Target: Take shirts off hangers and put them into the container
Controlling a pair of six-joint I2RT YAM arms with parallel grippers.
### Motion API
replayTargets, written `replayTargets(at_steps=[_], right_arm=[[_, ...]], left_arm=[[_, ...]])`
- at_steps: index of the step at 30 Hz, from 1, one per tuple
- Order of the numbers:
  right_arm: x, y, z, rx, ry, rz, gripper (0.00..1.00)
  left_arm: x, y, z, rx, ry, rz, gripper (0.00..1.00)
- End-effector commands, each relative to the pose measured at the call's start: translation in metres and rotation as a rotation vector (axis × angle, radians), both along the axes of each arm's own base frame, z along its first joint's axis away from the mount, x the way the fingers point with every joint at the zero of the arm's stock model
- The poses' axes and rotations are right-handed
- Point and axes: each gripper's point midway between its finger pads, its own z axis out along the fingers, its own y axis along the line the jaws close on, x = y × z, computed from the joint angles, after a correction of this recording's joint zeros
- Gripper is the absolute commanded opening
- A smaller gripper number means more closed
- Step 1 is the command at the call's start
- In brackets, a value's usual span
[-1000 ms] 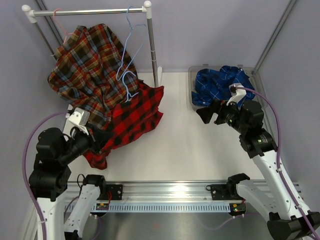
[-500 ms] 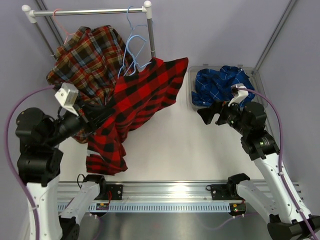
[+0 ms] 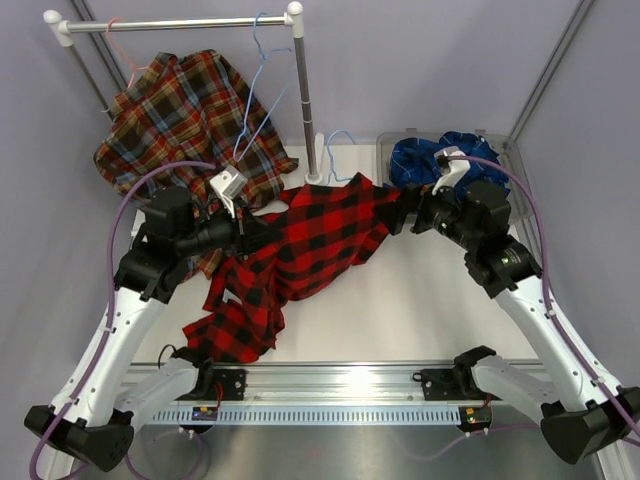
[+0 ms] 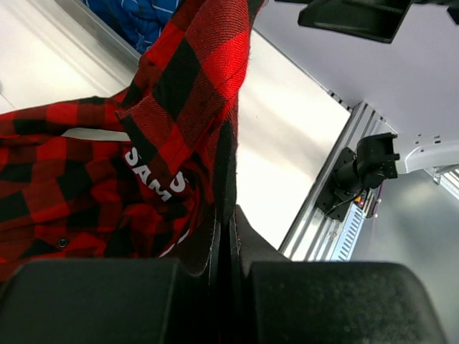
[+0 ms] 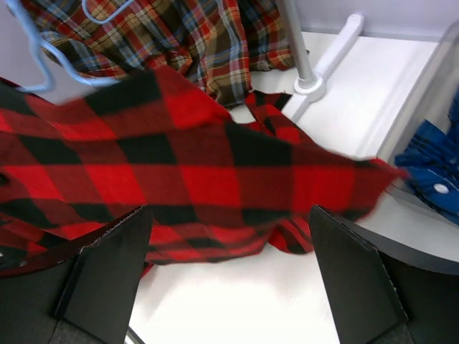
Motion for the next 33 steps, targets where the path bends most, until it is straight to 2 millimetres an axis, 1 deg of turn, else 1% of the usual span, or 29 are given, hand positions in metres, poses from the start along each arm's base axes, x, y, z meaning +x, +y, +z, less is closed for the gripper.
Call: replayTargets(at_steps=[1, 2, 3, 4, 5, 6, 7, 8, 9, 10, 11, 12, 13, 14, 15, 16, 17, 18, 19, 20, 21, 23, 24, 26, 27, 28, 31, 32, 33], right_arm=[[0.013, 0.015, 0.040, 0.010, -0.128, 0.003, 0.99], [0.014, 0.019, 0.052, 0.024, -0.152, 0.004, 0.99], [0.012, 0.028, 0.055, 0.029, -0.161, 0.022, 1.00], [0.018, 0.032, 0.054, 0.021, -0.155, 0.008, 0.99], [0.020, 0.035, 0.064, 0.027, -0.173, 0.007, 0.99], [0.020, 0.040, 0.068, 0.029, -0.178, 0.013, 0.99], [0.023, 0.049, 0.065, 0.021, -0.167, 0.022, 0.99], [0.024, 0.052, 0.068, 0.022, -0.172, 0.022, 0.99], [0.025, 0.055, 0.077, 0.028, -0.190, 0.022, 0.99], [0.027, 0.062, 0.077, 0.026, -0.191, 0.022, 0.99], [0.027, 0.066, 0.084, 0.029, -0.203, 0.023, 0.99], [0.028, 0.069, 0.086, 0.030, -0.207, 0.028, 0.99], [0.031, 0.076, 0.085, 0.025, -0.204, 0.033, 0.98], [0.031, 0.079, 0.092, 0.030, -0.217, 0.036, 0.98], [0.033, 0.082, 0.093, 0.028, -0.219, 0.036, 0.98], [0.038, 0.088, 0.088, 0.016, -0.209, 0.034, 0.97], [0.038, 0.094, 0.094, 0.018, -0.222, 0.042, 0.97], [0.040, 0.097, 0.092, 0.013, -0.218, 0.041, 0.96], [0.046, 0.103, 0.085, -0.002, -0.203, 0.044, 0.95], [0.046, 0.108, 0.088, 0.001, -0.207, 0.053, 0.95], [0.050, 0.113, 0.082, -0.008, -0.195, 0.054, 0.93], [0.052, 0.118, 0.089, 0.003, -0.206, 0.057, 0.91], [0.051, 0.123, 0.089, 0.004, -0.205, 0.063, 0.90], [0.057, 0.128, 0.089, 0.006, -0.203, 0.060, 0.85], [0.060, 0.130, 0.086, 0.001, -0.195, 0.057, 0.82], [0.061, 0.131, 0.087, 0.006, -0.196, 0.053, 0.75], [0.061, 0.135, 0.087, 0.010, -0.193, 0.058, 0.65], [0.060, 0.136, 0.088, 0.010, -0.196, 0.061, 0.58], [0.059, 0.138, 0.087, 0.006, -0.193, 0.063, 0.54]], left_arm=[[0.015, -0.005, 0.022, -0.027, -0.159, 0.004, 0.00], [0.014, -0.005, 0.019, -0.022, -0.161, 0.003, 0.00], [0.015, -0.004, 0.017, -0.016, -0.161, 0.010, 0.00], [0.015, -0.004, 0.011, -0.007, -0.158, 0.009, 0.00], [0.015, -0.005, 0.008, -0.002, -0.157, 0.005, 0.00], [0.014, -0.005, 0.005, 0.002, -0.155, -0.001, 0.00], [0.015, -0.005, -0.002, 0.014, -0.149, 0.000, 0.00], [0.016, -0.005, -0.004, 0.018, -0.146, 0.002, 0.00], [0.017, -0.004, -0.005, 0.022, -0.148, 0.007, 0.00], [0.016, -0.004, -0.007, 0.025, -0.146, 0.005, 0.00], [0.016, -0.004, -0.009, 0.027, -0.142, 0.004, 0.00], [0.015, -0.004, -0.009, 0.027, -0.144, 0.006, 0.00], [0.017, -0.003, -0.010, 0.032, -0.147, 0.011, 0.00], [0.017, -0.003, -0.011, 0.035, -0.148, 0.015, 0.00], [0.017, -0.002, -0.011, 0.036, -0.149, 0.017, 0.00], [0.017, -0.002, -0.010, 0.035, -0.150, 0.016, 0.00], [0.016, -0.002, -0.011, 0.035, -0.150, 0.016, 0.00], [0.016, -0.002, -0.010, 0.035, -0.152, 0.016, 0.00], [0.015, -0.002, -0.009, 0.034, -0.157, 0.016, 0.00], [0.015, -0.001, -0.010, 0.034, -0.159, 0.015, 0.00], [0.015, -0.001, -0.011, 0.037, -0.157, 0.016, 0.00], [0.014, -0.001, -0.010, 0.035, -0.161, 0.015, 0.00], [0.013, -0.001, -0.010, 0.034, -0.160, 0.011, 0.00], [0.012, -0.002, -0.010, 0.031, -0.158, 0.004, 0.00], [0.012, -0.002, -0.010, 0.030, -0.157, 0.004, 0.00], [0.012, -0.003, -0.011, 0.031, -0.155, 0.002, 0.00], [0.011, -0.002, -0.011, 0.030, -0.157, 0.001, 0.00], [0.011, -0.002, -0.010, 0.030, -0.158, 0.004, 0.00], [0.012, -0.002, -0.011, 0.031, -0.157, 0.007, 0.00]])
